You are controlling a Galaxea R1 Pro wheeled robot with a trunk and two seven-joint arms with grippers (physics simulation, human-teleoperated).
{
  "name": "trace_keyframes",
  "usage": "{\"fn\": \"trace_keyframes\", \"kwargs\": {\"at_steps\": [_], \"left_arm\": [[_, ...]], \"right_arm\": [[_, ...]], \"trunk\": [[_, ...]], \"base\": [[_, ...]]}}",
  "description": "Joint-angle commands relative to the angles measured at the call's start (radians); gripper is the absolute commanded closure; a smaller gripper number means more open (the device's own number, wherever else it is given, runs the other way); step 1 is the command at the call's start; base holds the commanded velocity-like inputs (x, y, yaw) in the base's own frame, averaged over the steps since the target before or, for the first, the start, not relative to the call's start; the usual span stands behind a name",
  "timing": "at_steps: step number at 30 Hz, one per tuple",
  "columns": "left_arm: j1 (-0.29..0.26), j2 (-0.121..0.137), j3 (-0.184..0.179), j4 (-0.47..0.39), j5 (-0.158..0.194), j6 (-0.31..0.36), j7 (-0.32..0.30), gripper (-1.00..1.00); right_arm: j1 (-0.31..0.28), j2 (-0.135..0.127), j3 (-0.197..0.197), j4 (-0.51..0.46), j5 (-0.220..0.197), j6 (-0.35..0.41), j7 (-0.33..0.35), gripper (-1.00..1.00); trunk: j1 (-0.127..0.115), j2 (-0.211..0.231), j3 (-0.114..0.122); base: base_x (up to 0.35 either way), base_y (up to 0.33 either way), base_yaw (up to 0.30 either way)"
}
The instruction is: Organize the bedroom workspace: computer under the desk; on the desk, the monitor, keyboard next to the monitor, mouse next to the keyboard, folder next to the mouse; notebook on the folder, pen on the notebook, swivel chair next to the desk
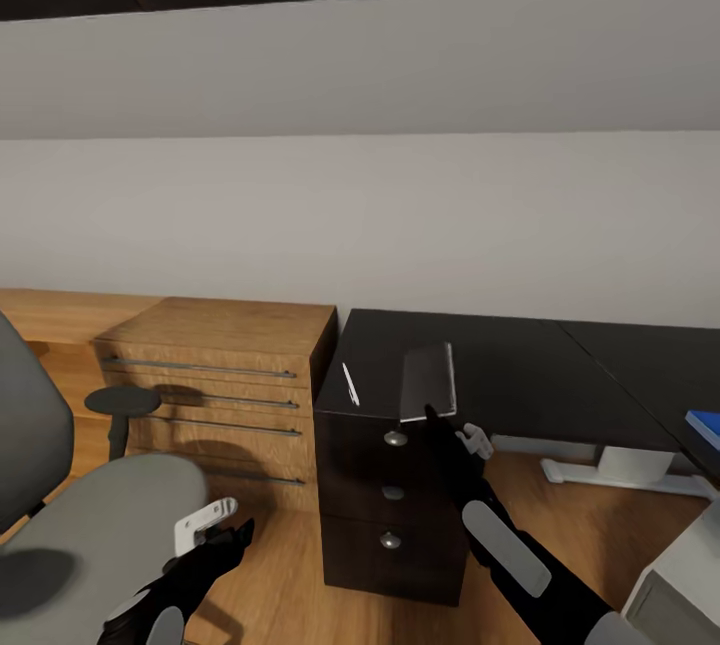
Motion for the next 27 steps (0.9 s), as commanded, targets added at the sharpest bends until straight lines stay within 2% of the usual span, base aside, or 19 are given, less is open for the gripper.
{"fn": "trace_keyframes", "kwargs": {"at_steps": [1,6,9,10,11,12,13,15,16,17,20,21,27], "left_arm": [[0.000,-0.001,-0.002,-0.002,0.009,0.003,0.007,-1.00],[0.000,0.000,-0.020,-0.001,0.002,0.003,0.009,-1.00],[0.000,0.000,-0.025,0.002,-0.003,0.002,0.009,-1.00],[0.000,0.000,-0.027,0.007,-0.004,0.002,0.008,-1.00],[0.000,0.000,-0.028,0.012,-0.005,0.002,0.007,-1.00],[-0.001,0.000,-0.031,0.042,-0.006,0.000,0.006,-1.00],[-0.001,-0.001,-0.034,0.055,-0.006,-0.001,0.006,-1.00],[-0.001,0.000,-0.063,0.100,-0.012,-0.004,0.007,-1.00],[-0.001,0.000,-0.071,0.107,-0.015,-0.005,0.007,-1.00],[-0.001,0.001,-0.098,0.147,-0.035,-0.008,0.009,-1.00],[-0.001,0.001,-0.104,0.171,-0.055,-0.009,0.009,-1.00],[-0.001,0.001,-0.106,0.183,-0.071,-0.009,0.008,-1.00],[-0.001,0.000,-0.112,0.202,-0.110,-0.010,0.006,-1.00]], "right_arm": [[-0.001,-0.005,0.006,-0.007,-0.012,-0.008,-0.001,1.00],[-0.001,-0.025,0.008,-0.050,0.009,-0.008,-0.049,1.00],[-0.001,-0.056,0.009,-0.094,0.029,-0.005,-0.073,1.00],[-0.001,-0.077,0.009,-0.124,0.036,-0.003,-0.089,1.00],[-0.001,-0.088,0.009,-0.140,0.038,-0.002,-0.100,1.00],[0.001,-0.116,0.013,-0.195,0.042,0.006,-0.151,1.00],[0.002,-0.125,0.016,-0.214,0.044,0.011,-0.173,1.00],[0.008,-0.158,0.037,-0.285,0.052,0.046,-0.267,1.00],[0.009,-0.166,0.042,-0.301,0.055,0.058,-0.288,1.00],[0.012,-0.213,0.060,-0.373,0.078,0.119,-0.354,1.00],[0.017,-0.227,0.065,-0.391,0.084,0.132,-0.362,1.00],[0.024,-0.232,0.067,-0.401,0.087,0.136,-0.361,1.00],[0.042,-0.239,0.070,-0.423,0.091,0.139,-0.352,1.00]], "trunk": [[-0.004,0.007,0.002],[-0.023,0.042,0.018],[-0.035,0.063,0.027],[-0.038,0.070,0.031],[-0.042,0.077,0.034],[-0.046,0.084,0.037],[-0.050,0.091,0.040],[-0.058,0.105,0.046],[-0.061,0.112,0.049],[-0.065,0.119,0.052],[-0.077,0.140,0.062],[-0.081,0.147,0.065],[-0.104,0.189,0.084]], "base": [[0.000,0.000,0.000],[0.000,0.000,0.000],[0.000,0.000,0.000],[0.000,0.000,0.000],[0.000,0.000,0.000],[0.000,0.000,0.000],[0.000,0.000,0.000],[0.000,0.000,0.000],[0.000,0.000,0.000],[0.000,0.000,0.000],[0.000,0.000,0.000],[0.000,0.000,0.000],[0.000,0.000,0.000]]}}
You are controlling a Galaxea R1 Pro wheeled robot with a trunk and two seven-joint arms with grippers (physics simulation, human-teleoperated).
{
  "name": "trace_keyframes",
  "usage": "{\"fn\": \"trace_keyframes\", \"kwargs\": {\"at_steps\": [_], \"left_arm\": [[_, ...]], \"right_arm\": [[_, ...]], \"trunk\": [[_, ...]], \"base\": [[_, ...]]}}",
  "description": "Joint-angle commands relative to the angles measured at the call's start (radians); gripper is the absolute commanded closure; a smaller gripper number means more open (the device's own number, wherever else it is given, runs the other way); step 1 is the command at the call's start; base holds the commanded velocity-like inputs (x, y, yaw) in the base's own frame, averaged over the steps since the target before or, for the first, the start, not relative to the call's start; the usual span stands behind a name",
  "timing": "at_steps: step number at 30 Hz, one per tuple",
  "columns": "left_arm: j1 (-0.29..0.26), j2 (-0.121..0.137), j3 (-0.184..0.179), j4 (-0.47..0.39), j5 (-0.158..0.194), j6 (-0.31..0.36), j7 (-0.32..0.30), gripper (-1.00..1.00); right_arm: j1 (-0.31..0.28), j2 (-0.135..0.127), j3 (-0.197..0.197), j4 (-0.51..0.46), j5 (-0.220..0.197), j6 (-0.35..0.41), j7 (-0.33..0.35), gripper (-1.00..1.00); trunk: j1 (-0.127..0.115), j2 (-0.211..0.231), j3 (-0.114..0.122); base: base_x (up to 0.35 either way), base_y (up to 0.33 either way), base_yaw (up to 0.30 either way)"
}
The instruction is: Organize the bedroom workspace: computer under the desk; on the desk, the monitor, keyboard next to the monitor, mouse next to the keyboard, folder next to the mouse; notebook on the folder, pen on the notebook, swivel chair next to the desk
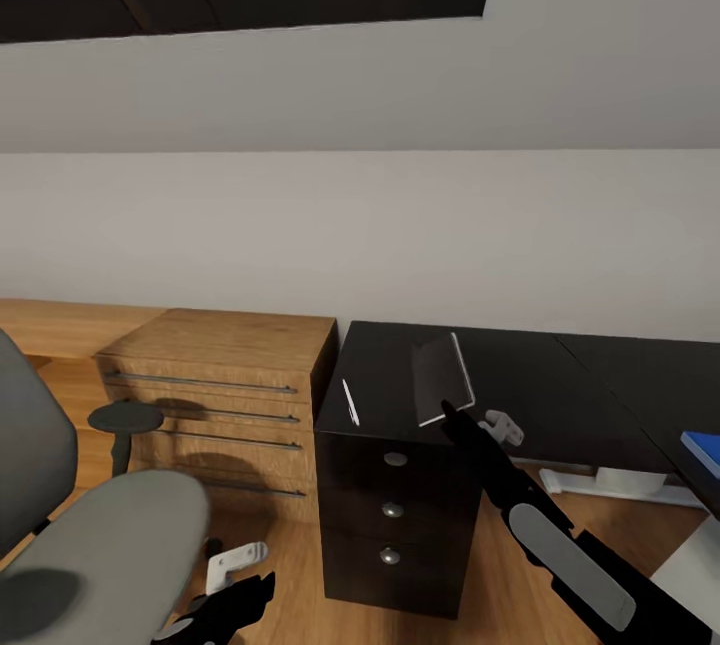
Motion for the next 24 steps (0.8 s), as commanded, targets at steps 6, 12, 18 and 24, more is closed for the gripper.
{"fn": "trace_keyframes", "kwargs": {"at_steps": [6,12,18,24], "left_arm": [[0.000,0.000,-0.005,0.003,0.006,0.002,0.009,-1.00],[0.000,0.001,-0.006,0.043,0.004,-0.022,0.008,-1.00],[0.000,0.000,-0.010,0.075,0.003,-0.077,0.008,-1.00],[0.000,0.001,-0.065,0.109,0.002,-0.115,0.012,-1.00]], "right_arm": [[0.003,-0.002,0.004,-0.004,-0.011,-0.005,-0.002,1.00],[0.006,-0.002,0.005,-0.006,-0.017,-0.003,-0.003,1.00],[0.007,-0.002,0.005,-0.014,-0.017,-0.003,-0.003,1.00],[0.011,-0.004,0.003,-0.017,-0.017,-0.003,-0.004,1.00]], "trunk": [[0.000,0.000,-0.001],[0.000,0.000,0.001],[0.000,0.000,0.007],[0.000,0.000,0.013]], "base": [[0.000,0.000,0.000],[-0.044,-0.026,-0.040],[-0.161,-0.188,-0.170],[-0.133,-0.286,-0.219]]}}
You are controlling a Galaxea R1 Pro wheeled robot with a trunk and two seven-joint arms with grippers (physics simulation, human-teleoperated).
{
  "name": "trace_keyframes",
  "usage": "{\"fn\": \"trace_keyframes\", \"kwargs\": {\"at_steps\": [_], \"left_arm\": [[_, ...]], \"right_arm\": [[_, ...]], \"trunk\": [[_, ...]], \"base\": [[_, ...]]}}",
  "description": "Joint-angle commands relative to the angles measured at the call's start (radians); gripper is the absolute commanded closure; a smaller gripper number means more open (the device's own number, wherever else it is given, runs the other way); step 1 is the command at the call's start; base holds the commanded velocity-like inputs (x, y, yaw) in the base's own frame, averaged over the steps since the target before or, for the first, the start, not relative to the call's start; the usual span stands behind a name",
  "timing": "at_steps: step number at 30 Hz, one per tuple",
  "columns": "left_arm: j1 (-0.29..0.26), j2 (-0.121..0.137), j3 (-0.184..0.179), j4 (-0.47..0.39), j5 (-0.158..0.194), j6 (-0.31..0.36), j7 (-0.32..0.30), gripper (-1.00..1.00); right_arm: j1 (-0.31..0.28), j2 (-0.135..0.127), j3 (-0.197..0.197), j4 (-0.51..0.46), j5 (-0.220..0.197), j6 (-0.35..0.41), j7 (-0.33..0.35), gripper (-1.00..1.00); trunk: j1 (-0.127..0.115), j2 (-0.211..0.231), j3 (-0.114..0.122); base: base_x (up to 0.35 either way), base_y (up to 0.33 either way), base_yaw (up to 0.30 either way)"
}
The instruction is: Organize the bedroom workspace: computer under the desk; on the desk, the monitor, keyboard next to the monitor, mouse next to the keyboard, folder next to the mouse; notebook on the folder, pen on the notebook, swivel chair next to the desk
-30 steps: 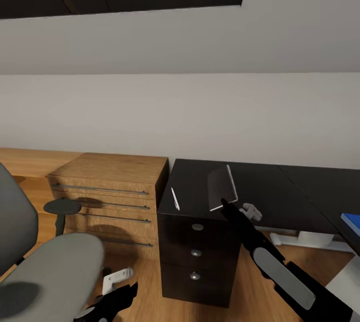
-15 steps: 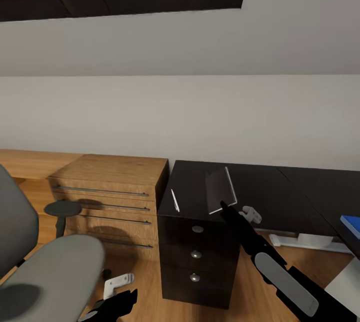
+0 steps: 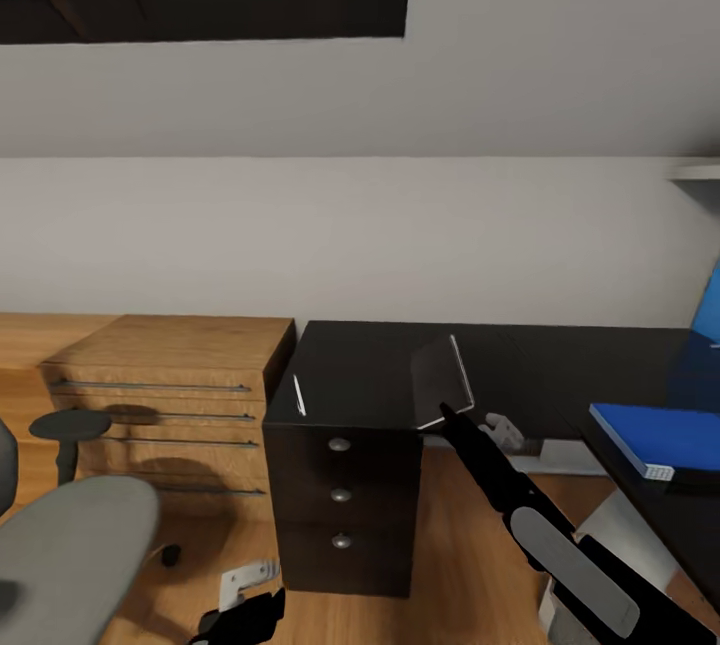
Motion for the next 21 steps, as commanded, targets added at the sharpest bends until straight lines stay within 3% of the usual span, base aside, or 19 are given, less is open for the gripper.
{"fn": "trace_keyframes", "kwargs": {"at_steps": [1,6,11,17,21], "left_arm": [[0.000,0.000,-0.005,0.003,0.010,-0.002,0.009,-1.00],[0.000,0.001,-0.024,0.125,0.010,-0.081,0.008,-1.00],[0.000,0.001,-0.027,0.193,0.010,-0.096,0.007,-1.00],[0.000,0.002,-0.025,0.236,0.010,-0.102,0.007,-1.00],[0.000,0.006,-0.023,0.288,0.009,-0.141,0.007,-1.00]], "right_arm": [[-0.001,-0.001,0.003,-0.001,-0.007,-0.008,-0.003,1.00],[0.000,-0.001,0.003,0.000,-0.006,-0.008,-0.003,1.00],[0.000,-0.002,0.002,0.002,-0.005,-0.008,-0.003,1.00],[0.000,-0.001,0.002,0.006,-0.004,-0.008,-0.003,1.00],[0.000,-0.001,0.001,0.007,-0.004,-0.008,-0.003,1.00]], "trunk": [[0.000,-0.001,0.000],[0.000,-0.001,0.006],[0.000,-0.001,0.011],[0.000,-0.001,0.017],[0.000,-0.001,0.020]], "base": [[-0.096,-0.305,-0.228],[-0.033,-0.326,-0.231],[-0.004,-0.307,-0.233],[0.000,-0.084,-0.234],[0.000,-0.015,-0.197]]}}
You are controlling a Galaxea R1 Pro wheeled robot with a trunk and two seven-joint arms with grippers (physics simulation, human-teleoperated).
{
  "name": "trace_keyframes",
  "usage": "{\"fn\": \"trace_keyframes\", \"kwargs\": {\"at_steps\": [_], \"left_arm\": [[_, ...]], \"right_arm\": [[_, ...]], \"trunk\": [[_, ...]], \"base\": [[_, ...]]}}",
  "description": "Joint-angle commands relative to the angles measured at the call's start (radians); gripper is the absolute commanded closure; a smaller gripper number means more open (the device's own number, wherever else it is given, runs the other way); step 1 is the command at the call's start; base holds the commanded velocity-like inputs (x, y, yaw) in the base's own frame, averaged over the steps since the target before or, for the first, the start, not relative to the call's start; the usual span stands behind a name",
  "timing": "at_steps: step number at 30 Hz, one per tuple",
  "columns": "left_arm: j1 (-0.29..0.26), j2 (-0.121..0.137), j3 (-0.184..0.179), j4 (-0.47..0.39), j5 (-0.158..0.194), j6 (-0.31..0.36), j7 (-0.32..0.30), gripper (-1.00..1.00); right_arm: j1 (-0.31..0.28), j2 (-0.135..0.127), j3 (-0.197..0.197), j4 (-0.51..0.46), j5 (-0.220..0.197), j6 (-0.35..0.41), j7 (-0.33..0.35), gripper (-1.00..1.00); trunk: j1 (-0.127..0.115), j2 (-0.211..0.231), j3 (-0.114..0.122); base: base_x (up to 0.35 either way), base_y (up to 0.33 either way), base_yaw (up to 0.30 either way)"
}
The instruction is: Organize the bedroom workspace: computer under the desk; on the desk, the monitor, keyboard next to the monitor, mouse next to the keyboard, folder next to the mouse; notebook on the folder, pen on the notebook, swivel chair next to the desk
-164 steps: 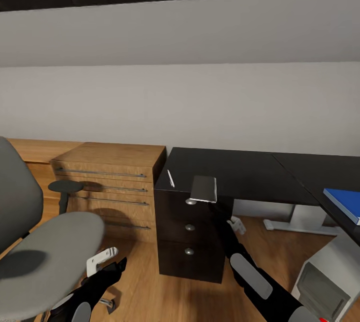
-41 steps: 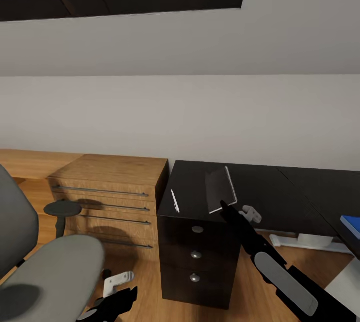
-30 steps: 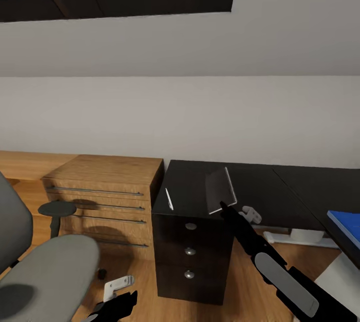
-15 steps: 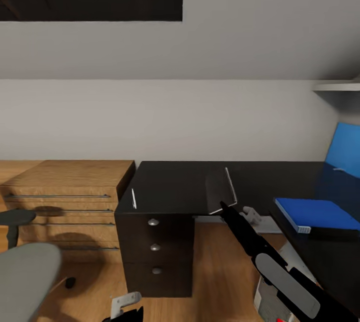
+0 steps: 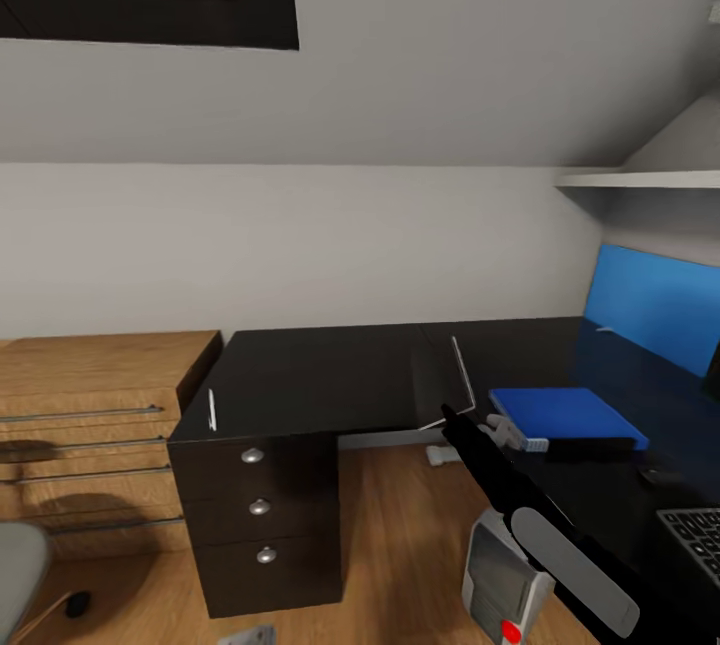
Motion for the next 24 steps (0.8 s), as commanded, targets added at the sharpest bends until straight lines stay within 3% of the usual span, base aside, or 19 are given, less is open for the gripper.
{"fn": "trace_keyframes", "kwargs": {"at_steps": [1,5,11,15,18,19,20,21,24], "left_arm": [[0.000,0.003,-0.002,0.002,0.011,-0.009,0.008,-1.00],[0.000,0.017,0.003,0.017,0.012,-0.076,0.007,-1.00],[0.000,0.034,0.006,0.021,0.013,-0.102,0.007,-1.00],[0.000,0.040,0.006,0.021,0.013,-0.107,0.008,-1.00],[0.000,0.041,0.004,0.021,0.012,-0.108,0.009,-1.00],[0.000,0.041,0.003,0.021,0.012,-0.108,0.009,-1.00],[0.000,0.042,0.002,0.022,0.012,-0.109,0.009,-1.00],[0.000,0.042,0.000,0.022,0.012,-0.109,0.009,-1.00],[0.000,0.042,-0.001,0.023,0.013,-0.109,0.010,-1.00]], "right_arm": [[-0.002,-0.001,0.004,-0.001,-0.007,-0.008,-0.003,1.00],[-0.001,0.001,0.005,-0.001,-0.006,-0.010,-0.002,1.00],[-0.001,0.010,0.003,0.000,0.001,-0.039,-0.011,1.00],[-0.001,0.044,-0.022,0.044,-0.002,-0.172,-0.014,1.00],[-0.002,0.101,-0.080,0.102,-0.002,-0.270,-0.015,1.00],[-0.002,0.133,-0.120,0.131,-0.002,-0.298,-0.015,1.00],[-0.002,0.147,-0.143,0.145,-0.001,-0.308,-0.015,1.00],[-0.003,0.198,-0.253,0.219,0.001,-0.335,-0.016,1.00],[-0.005,0.233,-0.341,0.281,0.002,-0.351,-0.016,1.00]], "trunk": [[0.000,-0.001,0.000],[0.000,-0.001,0.001],[0.000,-0.001,0.001],[0.000,-0.001,0.001],[0.000,-0.001,0.001],[0.000,-0.001,0.001],[0.000,-0.001,0.001],[0.000,-0.001,0.001],[0.000,-0.001,0.001]], "base": [[0.000,-0.007,-0.116],[0.000,-0.003,-0.053],[0.000,-0.001,-0.014],[0.000,0.000,-0.003],[0.000,0.000,0.000],[0.000,0.000,0.000],[0.000,0.000,0.000],[0.000,0.000,0.000],[0.000,0.000,0.000]]}}
